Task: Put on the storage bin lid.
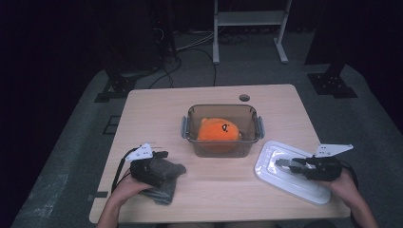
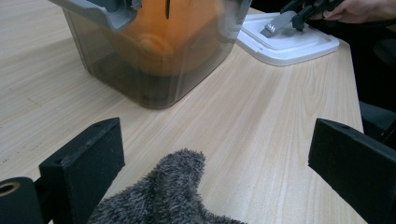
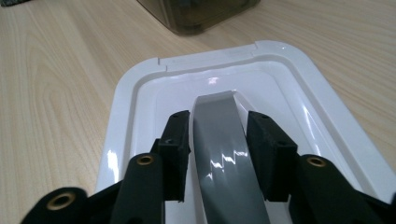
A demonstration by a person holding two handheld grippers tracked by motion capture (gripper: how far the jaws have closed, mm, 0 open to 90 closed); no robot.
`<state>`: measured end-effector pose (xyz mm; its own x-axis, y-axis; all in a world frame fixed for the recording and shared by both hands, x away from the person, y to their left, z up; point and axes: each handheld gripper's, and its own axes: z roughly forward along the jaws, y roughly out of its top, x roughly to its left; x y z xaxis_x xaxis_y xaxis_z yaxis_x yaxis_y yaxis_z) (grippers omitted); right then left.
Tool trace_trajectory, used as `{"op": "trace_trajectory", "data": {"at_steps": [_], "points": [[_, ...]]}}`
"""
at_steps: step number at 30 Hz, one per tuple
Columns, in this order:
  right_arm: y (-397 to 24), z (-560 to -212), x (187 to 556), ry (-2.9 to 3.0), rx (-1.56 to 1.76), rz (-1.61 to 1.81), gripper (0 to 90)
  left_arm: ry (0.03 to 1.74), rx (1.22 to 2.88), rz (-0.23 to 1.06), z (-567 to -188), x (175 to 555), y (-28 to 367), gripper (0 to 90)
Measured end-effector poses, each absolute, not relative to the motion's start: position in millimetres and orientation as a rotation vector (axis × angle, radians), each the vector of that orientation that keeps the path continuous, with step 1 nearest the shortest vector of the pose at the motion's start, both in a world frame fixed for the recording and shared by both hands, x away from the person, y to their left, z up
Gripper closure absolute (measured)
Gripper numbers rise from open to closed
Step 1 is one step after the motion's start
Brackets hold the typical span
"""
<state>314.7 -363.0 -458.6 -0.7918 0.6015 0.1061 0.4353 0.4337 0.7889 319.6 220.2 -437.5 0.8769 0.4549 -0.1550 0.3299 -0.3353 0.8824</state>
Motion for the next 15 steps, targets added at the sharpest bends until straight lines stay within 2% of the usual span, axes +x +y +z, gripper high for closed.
{"op": "trace_trajectory", "data": {"at_steps": [6,15], "points": [[-362.1,-456.9,315.9,2.524,0.884,1.295,65.3,0.579,1.95,0.144,-438.0,319.3,221.3,2.7],[-362.0,-452.3,315.2,2.55,0.87,1.294,65.7,0.579,1.952,0.14,-438.4,319.6,221.4,2.7]]}}
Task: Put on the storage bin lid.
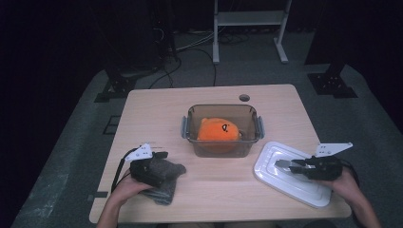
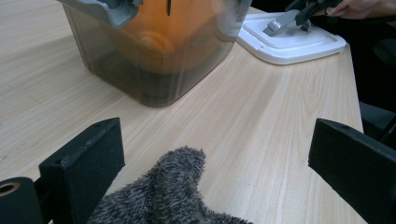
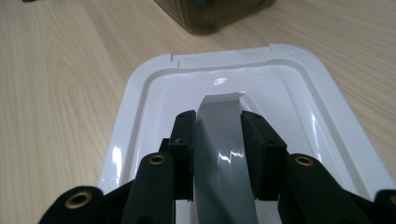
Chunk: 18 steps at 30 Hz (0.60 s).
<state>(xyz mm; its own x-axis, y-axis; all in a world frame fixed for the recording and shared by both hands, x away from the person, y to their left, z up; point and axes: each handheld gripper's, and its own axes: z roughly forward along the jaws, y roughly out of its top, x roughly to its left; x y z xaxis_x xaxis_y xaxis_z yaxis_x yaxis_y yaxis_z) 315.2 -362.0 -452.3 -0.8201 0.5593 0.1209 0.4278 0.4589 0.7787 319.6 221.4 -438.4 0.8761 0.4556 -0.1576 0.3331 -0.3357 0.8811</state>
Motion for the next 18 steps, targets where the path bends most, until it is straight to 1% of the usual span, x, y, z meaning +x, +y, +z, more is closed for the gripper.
{"op": "trace_trajectory", "data": {"at_steps": [18], "points": [[-367,-426,310,2.527,0.815,1.331,65.8,0.597,1.945,0.154,-438,317,225,2.7]]}}
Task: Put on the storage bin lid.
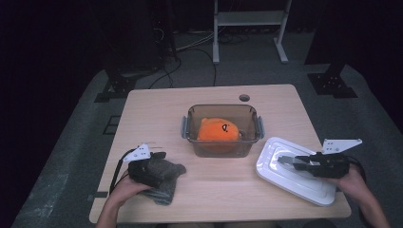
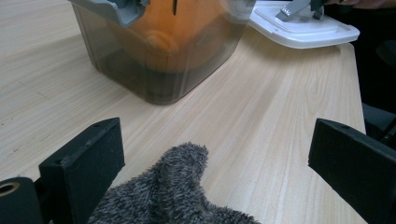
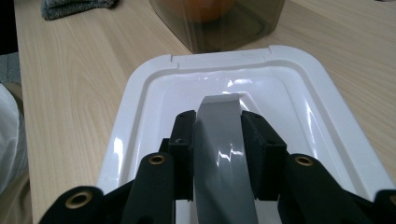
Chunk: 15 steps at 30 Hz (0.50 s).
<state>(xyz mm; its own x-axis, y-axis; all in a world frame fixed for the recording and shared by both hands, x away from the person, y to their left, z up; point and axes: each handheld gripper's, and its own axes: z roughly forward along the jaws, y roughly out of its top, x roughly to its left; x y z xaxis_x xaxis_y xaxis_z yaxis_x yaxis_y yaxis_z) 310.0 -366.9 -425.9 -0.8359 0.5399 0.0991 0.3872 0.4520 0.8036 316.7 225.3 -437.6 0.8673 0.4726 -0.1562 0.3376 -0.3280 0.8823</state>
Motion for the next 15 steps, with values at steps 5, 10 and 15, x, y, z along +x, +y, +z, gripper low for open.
{"op": "trace_trajectory", "data": {"at_steps": [5,10,15], "points": [[-368,-416,307,2.527,0.8,1.33,65.8,0.599,1.947,0.155,-438,317,226,2.7],[-369,-407,306,2.525,0.786,1.327,65.7,0.601,1.947,0.156,-438,316,226,2.7],[-369,-402,305,2.523,0.779,1.332,65.7,0.599,1.951,0.156,-438,316,226,2.7]]}}
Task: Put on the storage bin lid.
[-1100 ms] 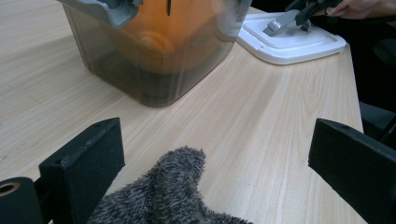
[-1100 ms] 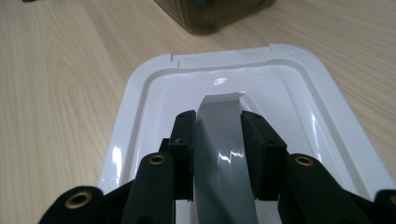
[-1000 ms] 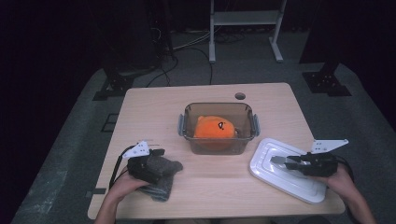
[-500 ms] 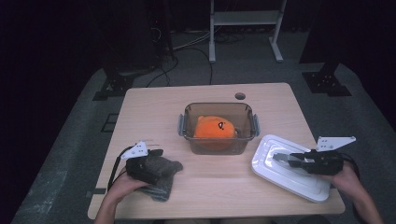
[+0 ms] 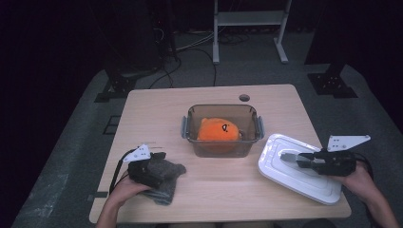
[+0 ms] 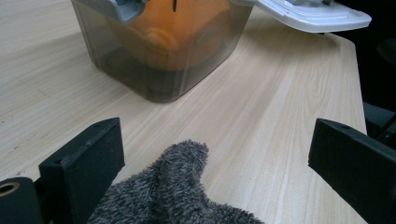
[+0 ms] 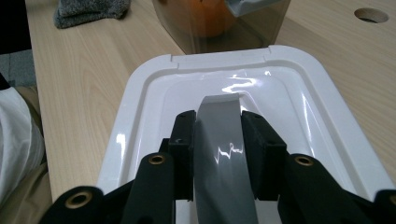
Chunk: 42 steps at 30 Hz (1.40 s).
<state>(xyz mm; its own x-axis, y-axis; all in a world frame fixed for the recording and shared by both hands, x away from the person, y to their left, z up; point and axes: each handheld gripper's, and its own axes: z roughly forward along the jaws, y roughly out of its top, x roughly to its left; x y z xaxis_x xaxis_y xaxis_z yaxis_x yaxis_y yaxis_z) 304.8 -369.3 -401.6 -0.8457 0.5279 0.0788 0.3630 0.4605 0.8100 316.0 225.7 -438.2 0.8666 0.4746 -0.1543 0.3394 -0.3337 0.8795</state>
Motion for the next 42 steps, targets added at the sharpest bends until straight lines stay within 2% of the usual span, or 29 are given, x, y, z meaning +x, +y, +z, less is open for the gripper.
{"op": "trace_trajectory", "data": {"at_steps": [42], "points": [[-373,-336,300,2.507,0.701,1.352,65.8,0.603,1.952,0.15,-440,316,226,2.7]]}}
